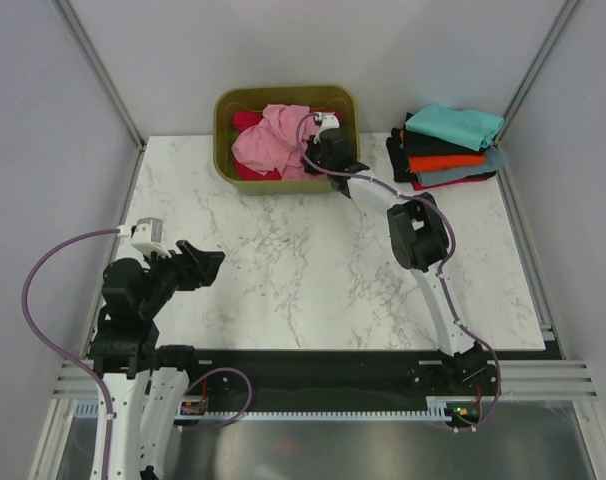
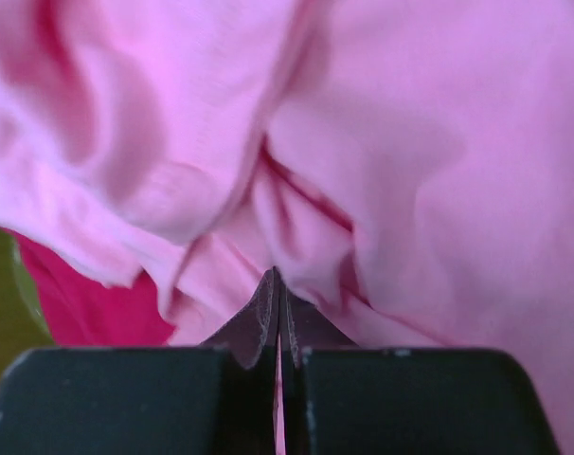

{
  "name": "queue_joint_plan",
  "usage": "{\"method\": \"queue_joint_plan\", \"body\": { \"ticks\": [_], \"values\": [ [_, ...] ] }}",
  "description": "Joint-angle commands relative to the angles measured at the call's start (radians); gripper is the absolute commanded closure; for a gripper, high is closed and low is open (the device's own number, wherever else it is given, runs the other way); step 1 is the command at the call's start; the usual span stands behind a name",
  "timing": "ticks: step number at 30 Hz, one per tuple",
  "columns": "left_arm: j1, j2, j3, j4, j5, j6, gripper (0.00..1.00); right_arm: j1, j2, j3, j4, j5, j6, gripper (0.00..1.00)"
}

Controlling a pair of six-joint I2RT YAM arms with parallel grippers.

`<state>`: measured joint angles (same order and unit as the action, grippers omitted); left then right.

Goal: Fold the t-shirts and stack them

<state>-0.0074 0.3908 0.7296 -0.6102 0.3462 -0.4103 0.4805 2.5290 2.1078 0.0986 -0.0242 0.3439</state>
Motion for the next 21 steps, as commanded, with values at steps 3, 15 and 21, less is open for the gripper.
{"method": "queue_joint_plan", "body": {
  "ticks": [3, 15, 21],
  "values": [
    [0.006, 0.003, -0.001, 0.041, 0.040, 0.034, 0.22, -0.005, -0.166, -0.259, -0.157, 0.052, -0.049, 1.00],
    [0.006, -0.039, -0.002, 0.044, 0.053, 0.038, 0.22, -0.002, -0.613, -0.684, -0.305, 0.112, -0.068, 1.00],
    [0.006, -0.044, -0.002, 0.047, 0.056, 0.038, 0.22, -0.002, -0.625, -0.522, -0.413, 0.087, -0.101, 0.38]
  ]
}}
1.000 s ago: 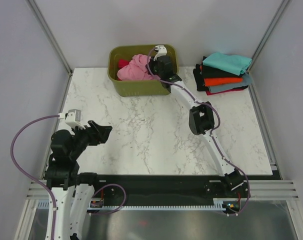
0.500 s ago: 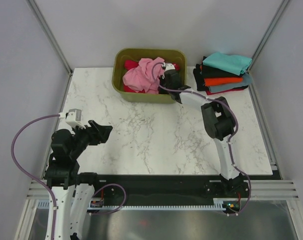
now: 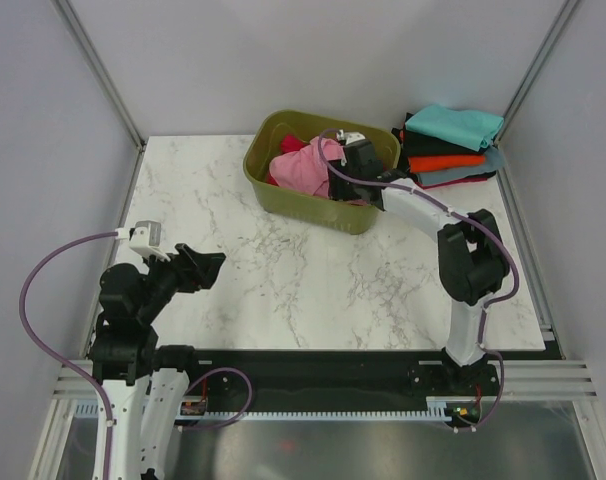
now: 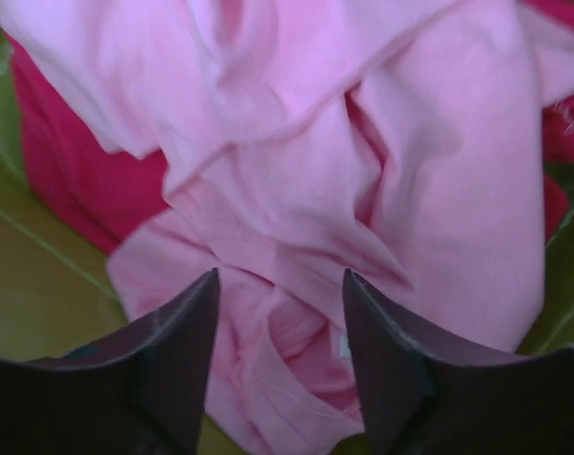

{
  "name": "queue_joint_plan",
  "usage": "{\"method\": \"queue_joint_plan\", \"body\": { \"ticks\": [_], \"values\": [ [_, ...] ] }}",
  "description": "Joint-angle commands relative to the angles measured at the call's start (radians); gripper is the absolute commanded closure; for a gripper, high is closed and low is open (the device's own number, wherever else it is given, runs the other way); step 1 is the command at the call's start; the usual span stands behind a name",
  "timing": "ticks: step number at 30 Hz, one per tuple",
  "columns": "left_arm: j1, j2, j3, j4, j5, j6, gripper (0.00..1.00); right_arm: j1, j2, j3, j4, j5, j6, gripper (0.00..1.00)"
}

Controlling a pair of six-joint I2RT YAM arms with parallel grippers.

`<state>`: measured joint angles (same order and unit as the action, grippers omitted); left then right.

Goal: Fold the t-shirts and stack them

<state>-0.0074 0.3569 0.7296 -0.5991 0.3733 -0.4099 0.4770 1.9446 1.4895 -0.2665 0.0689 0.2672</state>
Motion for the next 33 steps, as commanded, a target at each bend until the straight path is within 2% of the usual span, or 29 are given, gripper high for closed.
{"method": "queue_joint_plan", "body": {
  "ticks": [1, 6, 12, 17, 20, 21, 24, 26, 29, 33],
  "values": [
    [0.004, -0.010, -0.004, 0.036, 0.029, 0.037, 0.21, 0.003, -0.014, 0.151, -0.057, -0.009, -0.029, 0.35],
    [0.004, -0.010, -0.004, 0.038, 0.026, 0.037, 0.22, 0.014, 0.156, 0.352, -0.131, 0.002, -0.055, 0.30],
    [0.006, -0.006, -0.004, 0.036, 0.023, 0.037, 0.21, 0.018, 0.432, 0.748, -0.275, 0.037, -0.089, 0.28],
    [0.006, -0.001, -0.004, 0.038, 0.019, 0.039, 0.21, 0.025, 0.556, 0.857, -0.304, 0.124, -0.094, 0.29],
    [0.006, 0.002, -0.004, 0.038, 0.021, 0.037, 0.21, 0.026, 0.576, 0.877, -0.278, 0.129, -0.103, 0.46],
    [0.006, 0.005, -0.004, 0.039, 0.021, 0.037, 0.21, 0.028, 0.573, 0.882, -0.267, 0.129, -0.105, 0.63],
    [0.006, 0.004, -0.004, 0.036, 0.021, 0.039, 0.21, 0.040, 0.506, 0.868, -0.206, 0.121, -0.128, 0.94],
    [0.006, 0.002, -0.004, 0.038, 0.019, 0.037, 0.21, 0.063, 0.456, 0.873, -0.165, 0.121, -0.175, 0.99],
    [0.004, 0.002, -0.004, 0.038, 0.015, 0.037, 0.21, 0.106, 0.341, 0.913, -0.151, 0.144, -0.247, 1.00],
    [0.006, 0.022, 0.020, 0.019, -0.039, 0.026, 0.22, 0.123, 0.082, 0.893, -0.142, 0.206, -0.261, 1.00]
  ]
}}
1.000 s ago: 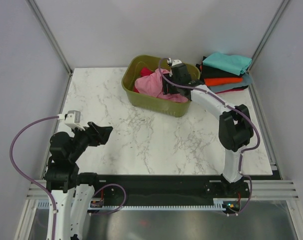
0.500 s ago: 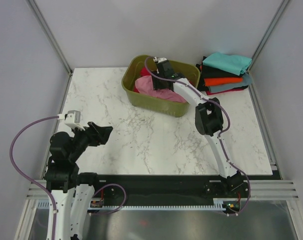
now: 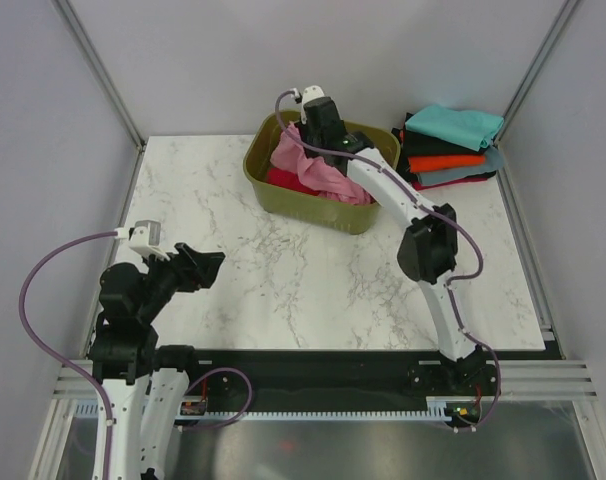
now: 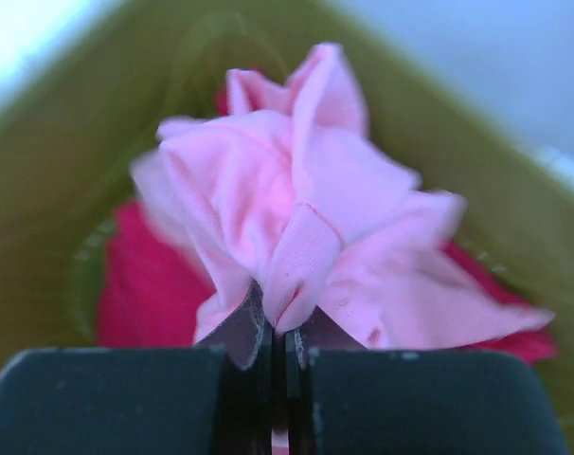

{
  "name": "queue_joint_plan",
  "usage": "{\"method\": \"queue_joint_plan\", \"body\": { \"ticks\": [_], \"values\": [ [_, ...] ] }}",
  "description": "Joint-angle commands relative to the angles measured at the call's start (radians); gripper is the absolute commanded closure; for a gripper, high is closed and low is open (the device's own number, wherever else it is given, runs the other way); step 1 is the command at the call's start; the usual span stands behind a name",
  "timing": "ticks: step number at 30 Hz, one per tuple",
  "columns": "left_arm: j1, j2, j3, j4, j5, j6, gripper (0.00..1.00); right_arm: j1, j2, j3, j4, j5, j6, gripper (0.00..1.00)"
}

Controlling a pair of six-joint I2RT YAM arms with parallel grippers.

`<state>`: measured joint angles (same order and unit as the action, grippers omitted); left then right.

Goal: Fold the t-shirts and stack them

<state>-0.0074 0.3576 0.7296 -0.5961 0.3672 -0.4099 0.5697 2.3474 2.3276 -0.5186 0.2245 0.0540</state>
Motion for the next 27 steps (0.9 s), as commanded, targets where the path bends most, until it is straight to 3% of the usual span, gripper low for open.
{"method": "queue_joint_plan", "body": {
  "ticks": [1, 6, 10, 12, 13, 14, 20, 25, 27],
  "values": [
    [0.006, 0.032, 0.027, 0.021, -0.045, 0.011, 0.22, 0.033, -0.374, 0.033, 0.112, 0.093, -0.072, 1.00],
    [0.006, 0.197, 0.092, 0.136, -0.067, -0.061, 0.20, 0.032, -0.774, -0.222, 0.123, 0.157, -0.059, 1.00],
    [0.006, 0.459, 0.175, 0.316, -0.024, -0.038, 0.17, 0.032, -1.077, -0.514, 0.123, 0.176, 0.054, 1.00],
    [0.006, 0.718, 0.255, 0.367, -0.001, -0.012, 0.17, 0.032, -1.244, -0.699, 0.111, 0.176, 0.119, 1.00],
    [-0.002, 0.719, 0.290, 0.367, -0.001, -0.003, 0.17, 0.032, -1.293, -0.755, 0.101, 0.176, 0.138, 1.00],
    [-0.011, 0.862, 0.327, 0.374, -0.004, 0.008, 0.16, 0.030, -1.377, -0.802, 0.086, 0.173, 0.159, 1.00],
    [-0.111, 1.262, 0.680, 0.289, -0.077, 0.091, 0.16, 0.032, -1.595, -1.072, -0.037, 0.159, 0.250, 1.00],
    [-0.186, 1.584, 1.025, 0.136, -0.174, 0.137, 0.17, 0.032, -1.663, -1.096, -0.145, 0.147, 0.259, 1.00],
    [-0.198, 1.662, 1.152, 0.055, -0.223, 0.132, 0.25, 0.030, -1.695, -1.097, -0.159, 0.141, 0.267, 1.00]
  ]
}}
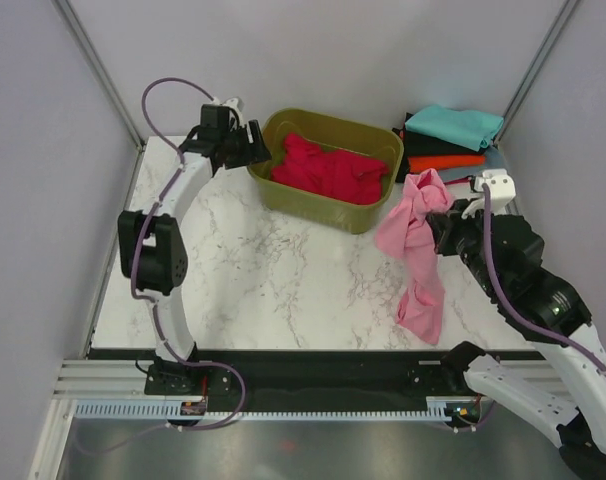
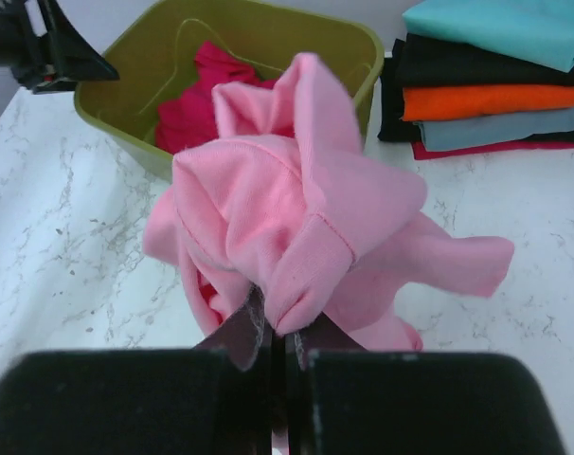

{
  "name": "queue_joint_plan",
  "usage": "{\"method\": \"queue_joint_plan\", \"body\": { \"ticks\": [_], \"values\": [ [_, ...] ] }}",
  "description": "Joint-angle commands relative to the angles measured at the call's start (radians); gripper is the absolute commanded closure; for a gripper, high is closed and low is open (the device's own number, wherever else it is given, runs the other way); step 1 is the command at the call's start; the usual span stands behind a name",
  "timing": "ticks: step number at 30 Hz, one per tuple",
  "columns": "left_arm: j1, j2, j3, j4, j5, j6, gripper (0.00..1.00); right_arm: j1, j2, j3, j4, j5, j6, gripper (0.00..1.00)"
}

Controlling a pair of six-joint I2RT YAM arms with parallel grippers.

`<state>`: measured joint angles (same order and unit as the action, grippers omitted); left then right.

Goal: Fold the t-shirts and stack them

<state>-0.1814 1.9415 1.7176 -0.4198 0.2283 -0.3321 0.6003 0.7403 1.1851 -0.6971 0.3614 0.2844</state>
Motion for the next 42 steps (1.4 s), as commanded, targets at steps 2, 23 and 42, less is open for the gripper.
{"method": "queue_joint_plan", "body": {
  "ticks": [2, 23, 42],
  "values": [
    [-0.033, 0.132, 0.206, -0.151, -0.107, 0.045, 0.45, 0.000, -0.114, 0.041, 0.005, -0.004, 0.036, 1.00],
    [0.431, -0.010, 0.122, -0.363, -0.363, -0.024, 0.97, 0.001, -0.047, -0.139, 0.088, -0.203, 0.081, 1.00],
    [0.465, -0.229, 0.111, -0.355, -0.284, -0.065, 0.08, 0.001, 0.318, 0.013, 0.240, -0.508, 0.096, 0.61]
  ]
}}
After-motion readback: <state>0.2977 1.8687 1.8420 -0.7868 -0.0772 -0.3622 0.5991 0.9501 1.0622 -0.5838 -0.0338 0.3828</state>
